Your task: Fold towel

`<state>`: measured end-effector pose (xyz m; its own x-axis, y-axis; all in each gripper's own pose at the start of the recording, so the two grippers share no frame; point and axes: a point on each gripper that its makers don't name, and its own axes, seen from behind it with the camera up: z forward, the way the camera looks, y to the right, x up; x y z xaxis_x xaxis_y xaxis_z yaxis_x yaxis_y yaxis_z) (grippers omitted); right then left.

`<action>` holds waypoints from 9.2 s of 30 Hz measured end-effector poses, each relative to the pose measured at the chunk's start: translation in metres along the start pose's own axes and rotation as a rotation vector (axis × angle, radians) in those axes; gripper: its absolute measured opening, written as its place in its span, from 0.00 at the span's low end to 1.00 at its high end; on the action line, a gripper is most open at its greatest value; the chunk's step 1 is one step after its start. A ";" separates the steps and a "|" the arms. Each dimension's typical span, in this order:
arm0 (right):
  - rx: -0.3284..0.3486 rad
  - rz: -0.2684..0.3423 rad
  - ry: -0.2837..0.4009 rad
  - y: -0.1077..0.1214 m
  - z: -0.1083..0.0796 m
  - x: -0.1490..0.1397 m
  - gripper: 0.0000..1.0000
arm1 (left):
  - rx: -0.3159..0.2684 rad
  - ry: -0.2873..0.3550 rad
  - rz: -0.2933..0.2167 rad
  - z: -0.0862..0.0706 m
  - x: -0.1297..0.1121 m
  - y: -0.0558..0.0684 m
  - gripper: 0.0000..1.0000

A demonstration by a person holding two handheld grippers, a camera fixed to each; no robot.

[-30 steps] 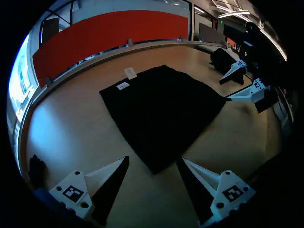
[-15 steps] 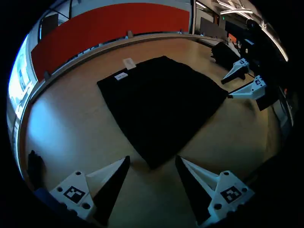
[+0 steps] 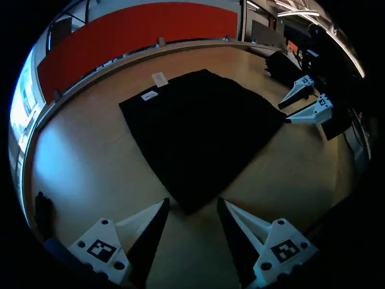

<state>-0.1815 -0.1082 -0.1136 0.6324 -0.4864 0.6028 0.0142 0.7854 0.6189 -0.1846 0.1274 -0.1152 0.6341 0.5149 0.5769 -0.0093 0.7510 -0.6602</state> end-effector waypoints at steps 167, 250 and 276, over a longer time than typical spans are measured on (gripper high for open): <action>0.080 0.067 -0.020 -0.071 -0.108 -0.022 0.14 | -0.089 -0.095 -0.289 -0.092 -0.031 0.075 0.00; -0.074 0.170 0.003 0.057 0.003 0.077 0.15 | 0.023 0.074 -0.331 0.018 0.096 -0.063 0.00; -0.207 0.229 0.052 0.088 0.014 0.090 0.67 | 0.156 0.075 -0.362 0.021 0.093 -0.101 0.48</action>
<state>-0.1342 -0.0886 0.0024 0.6759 -0.2717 0.6851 0.0208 0.9362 0.3508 -0.1409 0.1080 0.0157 0.6725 0.1785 0.7183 0.1109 0.9352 -0.3362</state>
